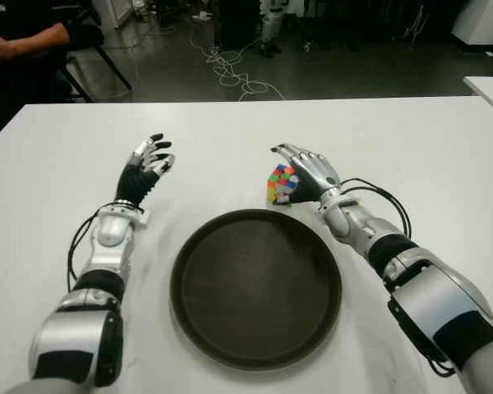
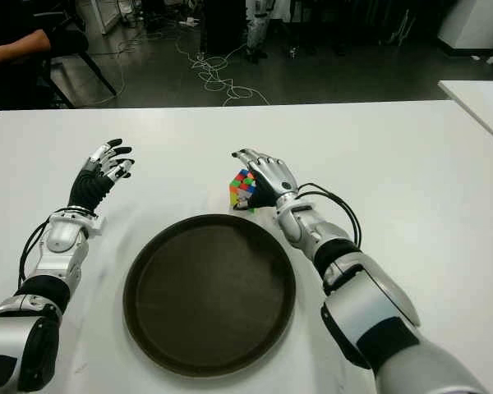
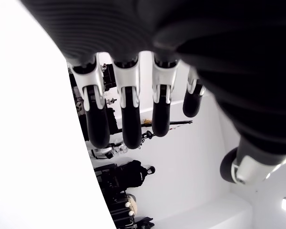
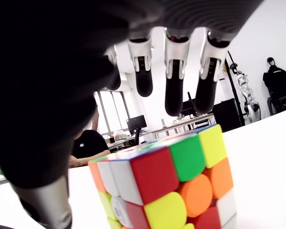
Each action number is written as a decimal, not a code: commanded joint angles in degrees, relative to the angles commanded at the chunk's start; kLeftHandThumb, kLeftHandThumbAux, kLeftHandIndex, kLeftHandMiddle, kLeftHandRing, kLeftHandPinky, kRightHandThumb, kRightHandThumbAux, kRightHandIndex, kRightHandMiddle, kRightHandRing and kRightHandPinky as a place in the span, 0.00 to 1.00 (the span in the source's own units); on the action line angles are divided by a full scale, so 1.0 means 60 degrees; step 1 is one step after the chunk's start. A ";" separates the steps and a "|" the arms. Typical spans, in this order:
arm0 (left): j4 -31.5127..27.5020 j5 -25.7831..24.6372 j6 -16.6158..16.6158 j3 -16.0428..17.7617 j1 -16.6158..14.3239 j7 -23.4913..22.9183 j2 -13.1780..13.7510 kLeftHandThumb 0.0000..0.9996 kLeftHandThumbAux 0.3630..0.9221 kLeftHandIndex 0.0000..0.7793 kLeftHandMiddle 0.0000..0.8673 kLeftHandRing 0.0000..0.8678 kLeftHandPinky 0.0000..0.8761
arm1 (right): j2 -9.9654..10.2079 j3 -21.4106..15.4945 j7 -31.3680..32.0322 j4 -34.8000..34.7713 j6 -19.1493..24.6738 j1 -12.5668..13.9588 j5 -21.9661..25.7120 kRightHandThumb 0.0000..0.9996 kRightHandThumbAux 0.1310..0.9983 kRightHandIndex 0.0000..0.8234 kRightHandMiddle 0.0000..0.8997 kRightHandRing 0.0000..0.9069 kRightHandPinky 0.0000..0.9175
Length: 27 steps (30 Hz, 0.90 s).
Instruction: Pick up the Rubik's Cube and put it in the plate
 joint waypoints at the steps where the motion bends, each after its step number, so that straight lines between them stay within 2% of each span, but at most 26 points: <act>1: 0.0001 -0.0004 -0.0008 0.0005 0.0000 -0.0010 -0.0002 0.01 0.31 0.17 0.24 0.28 0.34 | 0.0003 0.0008 -0.0006 -0.0003 0.0008 -0.0005 -0.0007 0.00 0.75 0.16 0.17 0.24 0.32; 11: 0.0027 -0.0016 -0.0058 0.0043 -0.0007 -0.0095 -0.0012 0.01 0.29 0.17 0.24 0.28 0.35 | -0.0003 0.0086 -0.0021 -0.0014 0.0027 -0.0082 -0.0028 0.00 0.75 0.17 0.17 0.25 0.32; 18: 0.0022 -0.0016 -0.0089 0.0076 0.0004 -0.0077 -0.0021 0.01 0.36 0.18 0.26 0.29 0.36 | 0.0025 0.0115 0.0050 0.0017 0.0151 -0.0180 -0.0008 0.00 0.75 0.16 0.17 0.26 0.34; 27: -0.0006 0.0064 -0.0107 0.0029 0.0027 0.0021 -0.0024 0.00 0.32 0.17 0.24 0.28 0.34 | 0.0097 0.0080 0.0313 0.0118 0.0457 -0.0299 0.0056 0.00 0.75 0.15 0.16 0.25 0.33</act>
